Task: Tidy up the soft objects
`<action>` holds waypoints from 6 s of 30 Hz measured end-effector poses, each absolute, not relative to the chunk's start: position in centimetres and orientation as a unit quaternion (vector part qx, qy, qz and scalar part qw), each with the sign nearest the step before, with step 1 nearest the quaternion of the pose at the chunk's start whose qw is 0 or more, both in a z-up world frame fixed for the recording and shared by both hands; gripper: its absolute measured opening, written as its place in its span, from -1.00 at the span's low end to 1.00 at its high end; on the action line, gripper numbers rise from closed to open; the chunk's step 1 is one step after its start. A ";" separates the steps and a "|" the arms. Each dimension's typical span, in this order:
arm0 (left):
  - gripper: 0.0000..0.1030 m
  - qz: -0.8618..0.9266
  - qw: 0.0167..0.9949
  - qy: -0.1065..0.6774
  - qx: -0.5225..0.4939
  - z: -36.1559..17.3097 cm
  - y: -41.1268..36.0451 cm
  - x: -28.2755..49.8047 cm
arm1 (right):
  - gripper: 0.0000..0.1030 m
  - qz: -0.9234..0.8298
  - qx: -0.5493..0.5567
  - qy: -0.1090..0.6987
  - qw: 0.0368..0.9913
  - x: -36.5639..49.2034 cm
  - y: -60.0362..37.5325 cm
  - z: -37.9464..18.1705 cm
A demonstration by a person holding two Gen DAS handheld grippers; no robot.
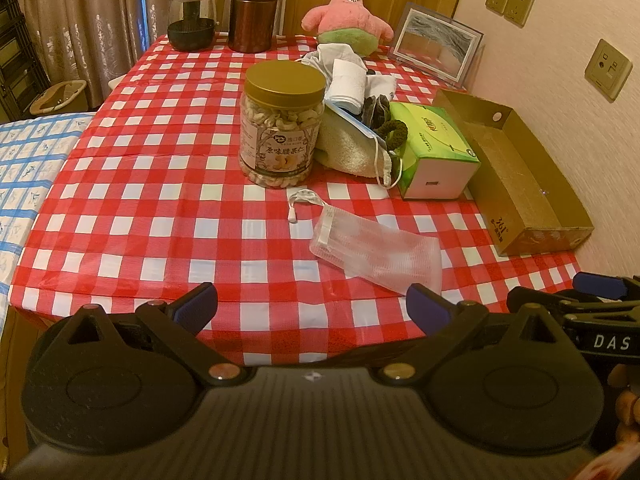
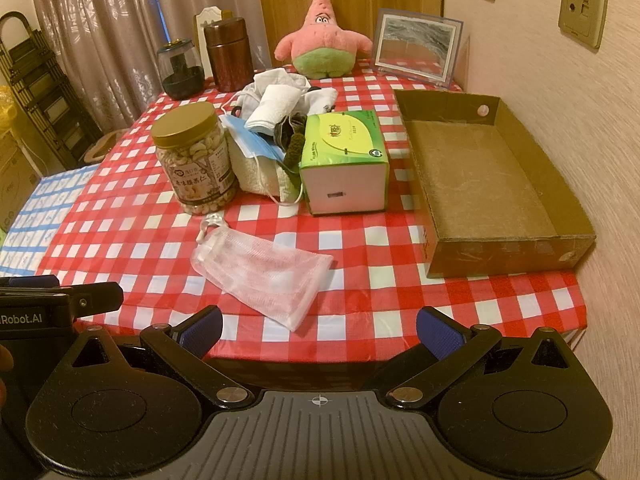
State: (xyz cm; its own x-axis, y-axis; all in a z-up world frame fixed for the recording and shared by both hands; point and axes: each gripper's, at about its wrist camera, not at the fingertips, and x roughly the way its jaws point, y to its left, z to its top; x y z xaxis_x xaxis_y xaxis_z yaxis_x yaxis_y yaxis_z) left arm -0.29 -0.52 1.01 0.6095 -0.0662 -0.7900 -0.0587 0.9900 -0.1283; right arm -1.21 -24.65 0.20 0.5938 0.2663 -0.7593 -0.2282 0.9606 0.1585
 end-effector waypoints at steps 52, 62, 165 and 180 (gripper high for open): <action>0.94 -0.093 0.879 0.468 -0.008 -4.0 4.4 11.5 | 0.71 0.418 -0.244 0.450 0.750 12.4 -14.1 -12.3; 0.94 -0.100 0.874 0.475 -0.021 -4.6 4.2 11.6 | -0.34 0.404 -0.222 0.448 0.766 12.7 -14.7 -11.5; -0.53 -0.298 0.876 0.377 -0.034 -1.1 -23.3 21.1 | -0.94 0.012 0.126 0.330 0.936 12.3 -43.9 -0.9; -0.46 -0.263 0.887 0.378 -0.035 -1.0 -20.6 19.2 | -0.93 0.025 0.128 0.340 0.931 12.7 -43.8 -2.2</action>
State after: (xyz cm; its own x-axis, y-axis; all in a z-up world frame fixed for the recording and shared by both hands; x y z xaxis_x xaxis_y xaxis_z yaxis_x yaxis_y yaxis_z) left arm 19.19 -20.63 -1.02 0.5753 -0.4941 -0.6518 0.4405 0.8587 -0.2620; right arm 12.75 -43.76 -2.19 0.7675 0.1344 -0.6268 0.0402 0.9658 0.2562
